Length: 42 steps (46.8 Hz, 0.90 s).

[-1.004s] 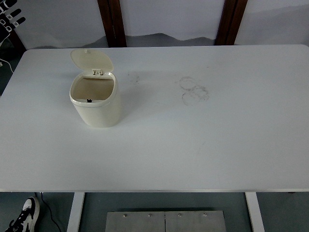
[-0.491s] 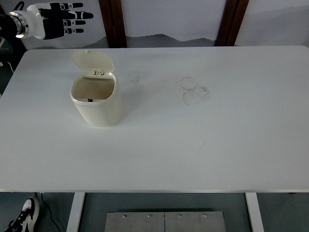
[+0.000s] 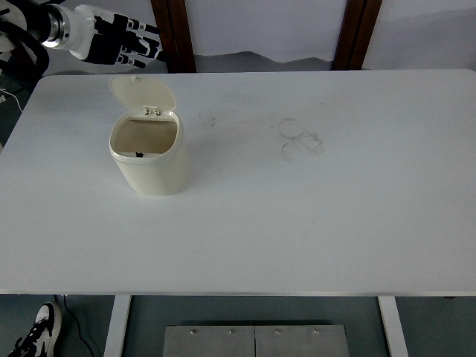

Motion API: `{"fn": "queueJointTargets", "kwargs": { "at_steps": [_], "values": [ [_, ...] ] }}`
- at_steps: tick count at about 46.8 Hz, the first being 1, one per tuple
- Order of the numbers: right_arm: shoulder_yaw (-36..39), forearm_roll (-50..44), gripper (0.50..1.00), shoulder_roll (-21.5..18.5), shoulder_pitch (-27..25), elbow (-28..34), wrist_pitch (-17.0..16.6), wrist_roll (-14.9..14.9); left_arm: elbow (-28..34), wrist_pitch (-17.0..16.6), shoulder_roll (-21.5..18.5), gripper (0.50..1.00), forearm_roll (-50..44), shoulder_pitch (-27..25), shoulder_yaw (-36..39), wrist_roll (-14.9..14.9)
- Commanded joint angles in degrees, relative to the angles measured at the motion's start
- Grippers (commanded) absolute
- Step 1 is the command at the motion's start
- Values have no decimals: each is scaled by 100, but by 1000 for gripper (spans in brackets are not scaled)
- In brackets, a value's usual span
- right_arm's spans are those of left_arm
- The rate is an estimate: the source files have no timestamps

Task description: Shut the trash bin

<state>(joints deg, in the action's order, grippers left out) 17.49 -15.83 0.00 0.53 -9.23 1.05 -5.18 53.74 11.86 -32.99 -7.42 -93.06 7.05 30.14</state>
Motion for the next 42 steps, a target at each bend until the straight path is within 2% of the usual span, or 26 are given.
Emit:
{"fn": "queueJointTargets", "kwargs": {
  "at_steps": [1, 5, 8, 29, 42],
  "values": [
    [0, 1, 995, 0, 0, 0, -8, 0, 93, 9, 20, 1000, -5, -98, 156, 254],
    [0, 1, 995, 0, 0, 0, -8, 0, 93, 27, 55, 1000, -5, -168, 191, 448],
    [0, -8, 995, 0, 0, 0, -8, 0, 93, 27, 64, 1000, -5, -221, 191, 484],
    [0, -17, 995, 0, 0, 0, 0, 0, 269, 53, 64, 1000, -5, -476, 218, 486],
    [0, -43, 995, 0, 8, 0, 0, -9, 497, 79, 64, 1000, 4, -827, 648, 486]
  ]
}}
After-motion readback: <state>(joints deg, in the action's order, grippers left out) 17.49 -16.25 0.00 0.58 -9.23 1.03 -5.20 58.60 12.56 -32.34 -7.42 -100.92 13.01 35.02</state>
